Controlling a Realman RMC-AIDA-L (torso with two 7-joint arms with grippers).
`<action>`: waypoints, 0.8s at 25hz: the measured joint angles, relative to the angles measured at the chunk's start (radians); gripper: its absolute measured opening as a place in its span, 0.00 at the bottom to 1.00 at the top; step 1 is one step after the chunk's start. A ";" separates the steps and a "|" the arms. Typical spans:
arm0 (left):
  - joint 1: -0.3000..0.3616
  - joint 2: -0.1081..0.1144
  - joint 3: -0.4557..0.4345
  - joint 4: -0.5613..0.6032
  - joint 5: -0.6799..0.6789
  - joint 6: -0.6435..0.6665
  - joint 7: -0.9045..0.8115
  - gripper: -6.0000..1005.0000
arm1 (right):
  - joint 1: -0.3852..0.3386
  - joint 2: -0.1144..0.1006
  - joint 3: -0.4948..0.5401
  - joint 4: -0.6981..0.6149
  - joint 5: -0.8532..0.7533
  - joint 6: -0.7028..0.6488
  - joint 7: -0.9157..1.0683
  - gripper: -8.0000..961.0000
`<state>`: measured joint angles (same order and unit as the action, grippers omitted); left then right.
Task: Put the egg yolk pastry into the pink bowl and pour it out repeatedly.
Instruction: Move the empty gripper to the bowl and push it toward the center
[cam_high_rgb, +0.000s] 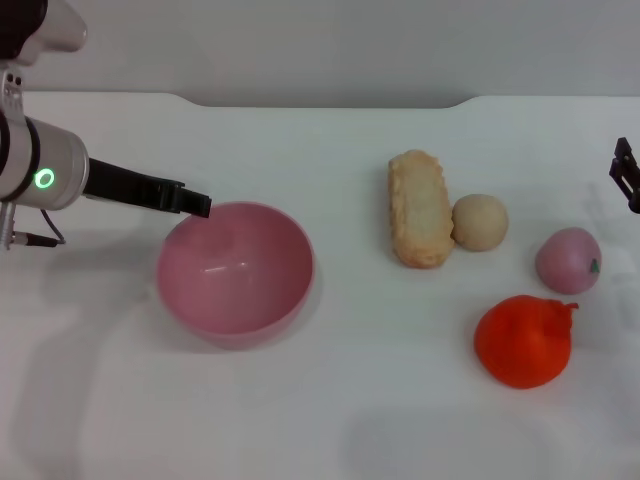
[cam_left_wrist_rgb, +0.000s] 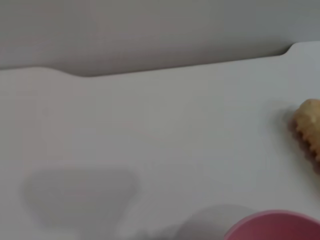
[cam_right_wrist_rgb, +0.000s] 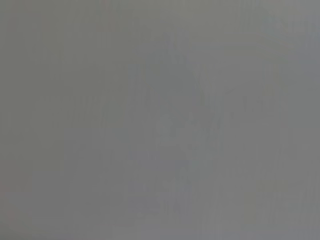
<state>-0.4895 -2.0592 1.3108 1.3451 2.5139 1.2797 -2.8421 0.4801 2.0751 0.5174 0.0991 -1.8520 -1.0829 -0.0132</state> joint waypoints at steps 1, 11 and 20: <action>-0.001 0.000 0.000 -0.006 0.000 -0.002 0.001 0.63 | 0.002 0.000 0.001 -0.002 0.000 0.000 0.000 0.82; 0.006 0.000 0.002 -0.061 -0.002 -0.016 0.000 0.63 | 0.020 -0.005 -0.005 -0.014 -0.001 -0.002 -0.002 0.82; 0.011 0.000 -0.007 -0.104 -0.005 -0.033 0.005 0.63 | 0.023 -0.008 -0.017 -0.013 -0.001 -0.007 -0.002 0.82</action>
<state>-0.4787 -2.0593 1.3035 1.2410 2.5094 1.2463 -2.8374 0.5033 2.0676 0.5008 0.0860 -1.8531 -1.0894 -0.0154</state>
